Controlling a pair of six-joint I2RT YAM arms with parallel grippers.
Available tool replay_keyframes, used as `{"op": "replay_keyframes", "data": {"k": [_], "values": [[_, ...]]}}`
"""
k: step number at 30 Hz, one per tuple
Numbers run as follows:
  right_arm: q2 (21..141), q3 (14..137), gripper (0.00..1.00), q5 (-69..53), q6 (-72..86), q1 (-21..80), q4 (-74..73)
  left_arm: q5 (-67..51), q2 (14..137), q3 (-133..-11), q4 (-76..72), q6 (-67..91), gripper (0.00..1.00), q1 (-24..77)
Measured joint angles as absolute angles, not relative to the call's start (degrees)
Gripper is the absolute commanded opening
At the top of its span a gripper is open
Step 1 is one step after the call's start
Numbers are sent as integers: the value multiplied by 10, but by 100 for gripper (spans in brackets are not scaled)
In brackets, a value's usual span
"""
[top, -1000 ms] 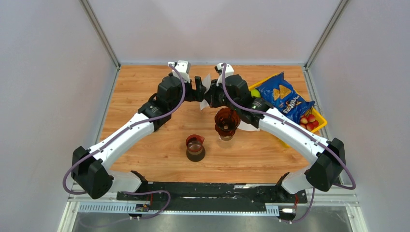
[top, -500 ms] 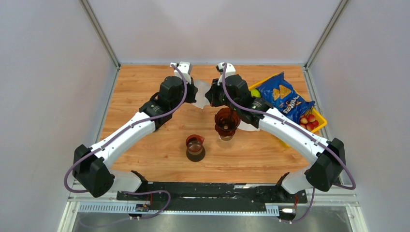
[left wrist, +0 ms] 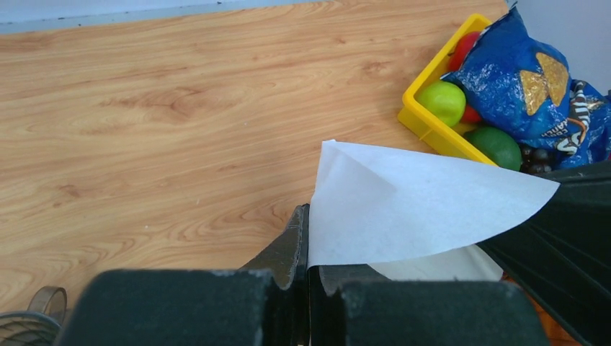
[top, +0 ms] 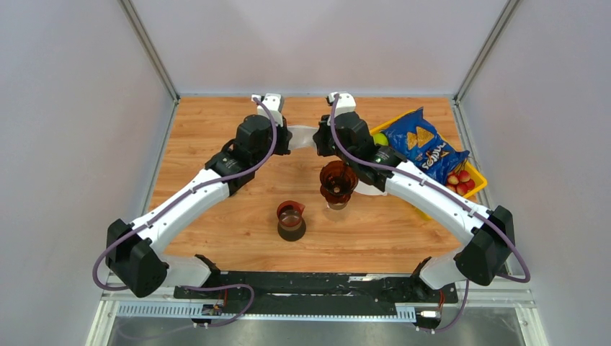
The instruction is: Place the coffee filter in the dripper
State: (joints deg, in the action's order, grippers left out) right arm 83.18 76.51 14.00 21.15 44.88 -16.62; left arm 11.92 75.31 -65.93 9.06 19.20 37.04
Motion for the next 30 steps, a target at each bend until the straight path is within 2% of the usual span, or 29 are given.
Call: {"op": "replay_keyframes", "data": {"k": [15,20,22,23,26,27,28,30], "values": [[832,765,0,187,198,458,-165,117,730,-638,89,194,1,375],[829,765,0,175,198,458,-166,101,721,-632,89,193,12,375],[827,765,0,171,198,457,-168,95,719,-632,89,192,20,375],[825,765,0,168,198,456,-170,91,719,-632,89,193,29,374],[814,765,0,163,198,453,-174,72,715,-631,90,193,43,374],[809,765,0,162,198,452,-175,62,714,-630,90,193,52,373],[804,765,0,160,198,452,-178,51,712,-629,90,193,66,373],[795,765,0,159,198,451,-189,20,704,-623,88,195,80,373]]}}
